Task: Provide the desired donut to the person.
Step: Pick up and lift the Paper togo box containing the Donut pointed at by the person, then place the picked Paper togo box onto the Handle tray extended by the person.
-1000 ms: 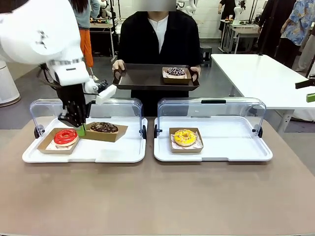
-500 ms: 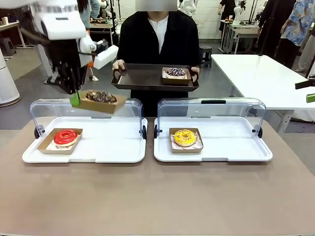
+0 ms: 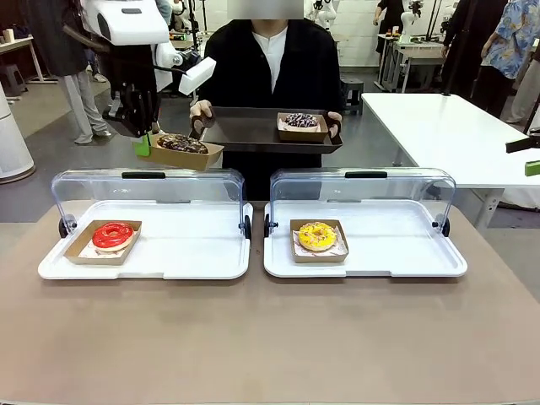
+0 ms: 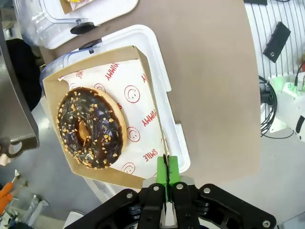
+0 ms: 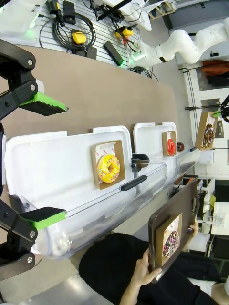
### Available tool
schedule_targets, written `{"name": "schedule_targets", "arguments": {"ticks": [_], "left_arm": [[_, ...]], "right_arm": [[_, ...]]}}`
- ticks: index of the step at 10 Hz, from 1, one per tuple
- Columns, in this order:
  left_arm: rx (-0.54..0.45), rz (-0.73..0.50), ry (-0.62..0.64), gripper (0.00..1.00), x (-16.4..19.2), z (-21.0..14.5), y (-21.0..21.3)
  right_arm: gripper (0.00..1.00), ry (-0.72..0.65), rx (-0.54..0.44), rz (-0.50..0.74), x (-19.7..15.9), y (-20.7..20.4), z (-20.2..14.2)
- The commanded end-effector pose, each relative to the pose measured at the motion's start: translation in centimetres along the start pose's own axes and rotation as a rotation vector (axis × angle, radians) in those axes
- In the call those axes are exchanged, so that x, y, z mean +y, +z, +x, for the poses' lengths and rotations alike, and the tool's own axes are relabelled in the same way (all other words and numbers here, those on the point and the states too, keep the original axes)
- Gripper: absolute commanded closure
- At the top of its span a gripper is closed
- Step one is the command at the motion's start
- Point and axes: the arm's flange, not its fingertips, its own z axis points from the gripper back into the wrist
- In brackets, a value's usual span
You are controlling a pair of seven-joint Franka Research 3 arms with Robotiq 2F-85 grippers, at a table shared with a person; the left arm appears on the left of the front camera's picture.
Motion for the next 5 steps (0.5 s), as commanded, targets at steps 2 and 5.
{"name": "schedule_targets", "arguments": {"ticks": [2, 5], "left_arm": [[0.0, 0.014, 0.0, 1.0, -0.68, -0.06, 0.67], [0.0, 0.014, 0.0, 1.0, -0.68, -0.06, 0.67]], "right_arm": [[0.0, 0.0, -0.004, 0.003, 0.06, 0.02, 0.05], [0.0, 0.0, -0.004, 0.003, 0.06, 0.02, 0.05]]}}
